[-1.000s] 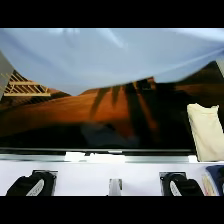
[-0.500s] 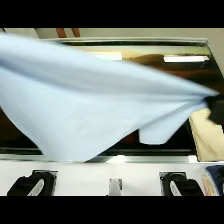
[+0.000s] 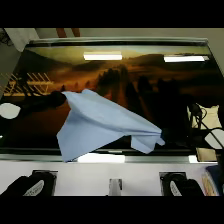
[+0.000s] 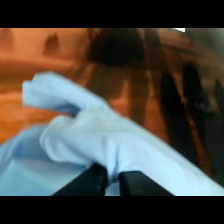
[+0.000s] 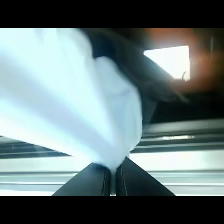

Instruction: Fold the shirts.

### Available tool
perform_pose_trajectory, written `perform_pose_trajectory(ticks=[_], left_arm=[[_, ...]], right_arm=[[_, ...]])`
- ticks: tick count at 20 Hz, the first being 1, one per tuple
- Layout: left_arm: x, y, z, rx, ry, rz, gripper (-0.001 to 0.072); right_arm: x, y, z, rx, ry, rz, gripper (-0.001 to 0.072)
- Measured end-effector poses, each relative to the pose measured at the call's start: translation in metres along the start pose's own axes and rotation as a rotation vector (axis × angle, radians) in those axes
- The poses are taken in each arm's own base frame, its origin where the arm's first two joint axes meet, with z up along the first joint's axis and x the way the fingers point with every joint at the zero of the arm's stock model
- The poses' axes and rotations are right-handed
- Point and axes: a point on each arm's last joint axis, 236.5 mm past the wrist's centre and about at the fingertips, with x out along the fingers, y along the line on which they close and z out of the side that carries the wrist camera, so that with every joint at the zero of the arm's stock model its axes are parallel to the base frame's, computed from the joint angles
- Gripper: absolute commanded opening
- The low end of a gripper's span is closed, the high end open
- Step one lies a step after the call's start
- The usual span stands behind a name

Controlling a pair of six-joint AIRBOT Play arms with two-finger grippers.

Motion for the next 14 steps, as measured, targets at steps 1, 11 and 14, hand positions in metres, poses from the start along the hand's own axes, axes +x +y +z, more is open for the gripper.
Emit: perform_pose_trajectory(ticks=[1, 11, 14], left_arm=[[0.014, 0.007, -0.021, -0.042, 0.076, 0.002, 0.0650], [-0.067, 0.137, -0.133, -0.111, 0.631, 0.311, 0.0649], [-0.092, 0.164, -0.157, -0.240, 0.682, 0.375, 0.0649]], right_arm=[[0.005, -0.001, -0.006, 0.015, 0.021, 0.001, 0.0029], [0.017, -0.006, -0.015, 0.047, 0.050, -0.001, 0.0029], [0.017, -0.004, -0.008, 0.048, 0.021, 0.006, 0.0029]])
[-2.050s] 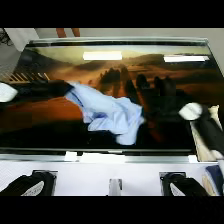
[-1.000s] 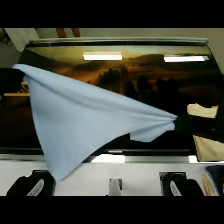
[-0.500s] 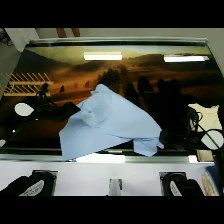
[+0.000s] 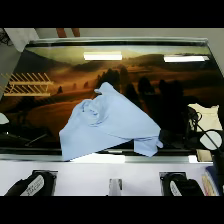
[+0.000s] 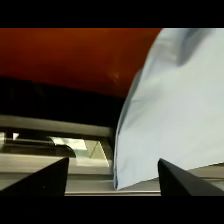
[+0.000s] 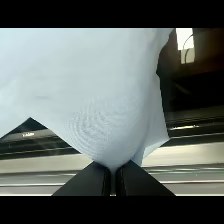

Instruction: Fold the shirts.

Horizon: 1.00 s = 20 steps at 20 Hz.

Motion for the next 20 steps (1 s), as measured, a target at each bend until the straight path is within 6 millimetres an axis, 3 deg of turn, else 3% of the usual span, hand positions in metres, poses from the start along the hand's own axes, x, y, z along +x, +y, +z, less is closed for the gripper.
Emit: perform_pose_trajectory(ticks=[3, 7, 10, 13, 14, 16, 20], left_arm=[[0.024, 0.003, -0.020, -0.078, 0.062, -0.053, 0.0649], [0.060, -0.007, -0.040, -0.133, 0.125, -0.117, 0.0648], [0.075, -0.018, -0.047, -0.161, 0.146, -0.145, 0.0640], [0.084, -0.034, -0.035, -0.169, 0.095, -0.180, 0.0431], [0.086, -0.039, -0.029, -0.173, 0.065, -0.189, 0.0330], [0.090, -0.043, -0.011, -0.198, -0.011, -0.190, 0.0035], [0.080, -0.056, 0.021, -0.166, -0.149, -0.217, 0.0033]], right_arm=[[0.000, 0.001, 0.005, 0.000, -0.019, 0.005, 0.0029], [0.000, 0.001, 0.006, 0.000, -0.026, 0.006, 0.0029], [0.000, 0.002, 0.007, 0.000, -0.028, 0.007, 0.0029], [0.000, 0.002, 0.009, 0.000, -0.036, 0.009, 0.0029], [0.000, 0.002, 0.009, 0.000, -0.040, 0.010, 0.0029], [0.000, 0.003, 0.014, -0.013, -0.060, 0.013, 0.0029], [-0.008, 0.010, 0.033, -0.043, -0.138, 0.030, 0.0029]])
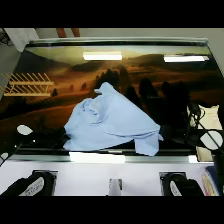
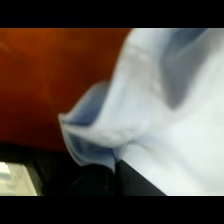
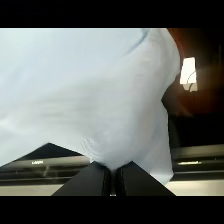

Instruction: Fold the shirts.

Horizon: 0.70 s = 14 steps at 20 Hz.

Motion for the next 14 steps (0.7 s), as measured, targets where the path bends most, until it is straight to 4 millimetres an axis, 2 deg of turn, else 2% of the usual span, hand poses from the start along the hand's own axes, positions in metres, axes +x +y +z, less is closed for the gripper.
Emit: perform_pose_trajectory(ticks=[2, 3, 4, 5, 6, 7, 8, 9, 10, 11, 12, 13, 14], left_arm=[[-0.025, -0.043, 0.025, 0.094, -0.101, -0.109, 0.0033], [-0.048, -0.069, 0.039, 0.178, -0.171, -0.157, 0.0033], [-0.078, -0.099, 0.058, 0.266, -0.279, -0.205, 0.0034], [-0.123, -0.136, 0.074, 0.375, -0.409, -0.261, 0.0034], [-0.173, -0.173, 0.084, 0.476, -0.547, -0.312, 0.0034], [-0.240, -0.213, 0.090, 0.571, -0.732, -0.369, 0.0034], [-0.309, -0.245, 0.086, 0.644, -0.919, -0.422, 0.0034], [-0.384, -0.275, 0.071, 0.709, -1.113, -0.480, 0.0034], [-0.456, -0.296, 0.045, 0.757, -1.298, -0.544, 0.0034], [-0.515, -0.308, 0.015, 0.790, -1.450, -0.600, 0.0034], [-0.564, -0.315, -0.020, 0.825, -1.575, -0.648, 0.0034], [-0.595, -0.318, -0.047, 0.848, -1.657, -0.686, 0.0033], [-0.615, -0.319, -0.070, 0.877, -1.707, -0.708, 0.0033]], right_arm=[[-0.016, 0.011, 0.025, -0.020, -0.087, 0.022, 0.0029], [-0.030, 0.020, 0.044, -0.035, -0.159, 0.038, 0.0029], [-0.053, 0.031, 0.070, -0.057, -0.260, 0.056, 0.0029], [-0.082, 0.043, 0.097, -0.081, -0.374, 0.074, 0.0029], [-0.122, 0.058, 0.128, -0.109, -0.521, 0.098, 0.0029], [-0.172, 0.075, 0.156, -0.139, -0.683, 0.125, 0.0029], [-0.225, 0.090, 0.177, -0.168, -0.839, 0.150, 0.0029], [-0.281, 0.104, 0.190, -0.197, -0.995, 0.175, 0.0029], [-0.339, 0.116, 0.195, -0.224, -1.144, 0.194, 0.0029], [-0.390, 0.125, 0.192, -0.246, -1.269, 0.214, 0.0028], [-0.430, 0.131, 0.185, -0.263, -1.363, 0.228, 0.0028], [-0.465, 0.136, 0.175, -0.281, -1.443, 0.235, 0.0028], [-0.490, 0.138, 0.167, -0.293, -1.499, 0.238, 0.0028]])
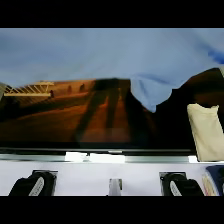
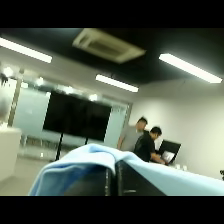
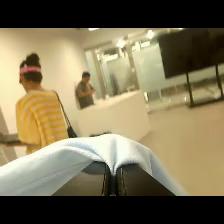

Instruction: Fold the shirts.

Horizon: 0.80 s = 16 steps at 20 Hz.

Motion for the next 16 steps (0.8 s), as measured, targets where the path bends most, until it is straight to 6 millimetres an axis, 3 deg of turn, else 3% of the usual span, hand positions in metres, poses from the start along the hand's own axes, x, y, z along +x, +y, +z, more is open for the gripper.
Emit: perform_pose_trajectory(ticks=[2, 4, 6, 8, 10, 11, 14, 16], left_arm=[[-0.010, -0.019, 0.027, 0.031, -0.050, -0.031, 0.0033], [-0.014, -0.029, 0.029, 0.062, -0.030, -0.050, 0.0033], [-0.013, -0.028, 0.016, 0.102, 0.032, -0.048, 0.0033], [-0.007, -0.014, -0.011, 0.102, 0.127, -0.018, 0.0033], [0.002, 0.016, -0.063, 0.082, 0.292, 0.046, 0.0034], [0.004, 0.036, -0.099, 0.058, 0.396, 0.083, 0.0035], [0.000, 0.094, -0.219, -0.044, 0.698, 0.189, 0.0035], [-0.014, 0.128, -0.299, -0.126, 0.879, 0.252, 0.0035]], right_arm=[[-0.014, 0.004, 0.031, -0.033, -0.062, -0.003, 0.0028], [-0.023, 0.003, 0.045, -0.064, -0.086, -0.019, 0.0029], [-0.023, -0.004, 0.038, -0.089, -0.043, -0.051, 0.0029], [-0.016, -0.015, 0.015, -0.114, 0.055, -0.091, 0.0029], [-0.002, -0.031, -0.032, -0.141, 0.233, -0.136, 0.0028], [0.007, -0.041, -0.066, -0.153, 0.356, -0.160, 0.0028], [0.024, -0.073, -0.183, -0.178, 0.750, -0.221, 0.0028], [0.033, -0.093, -0.263, -0.177, 0.985, -0.250, 0.0029]])
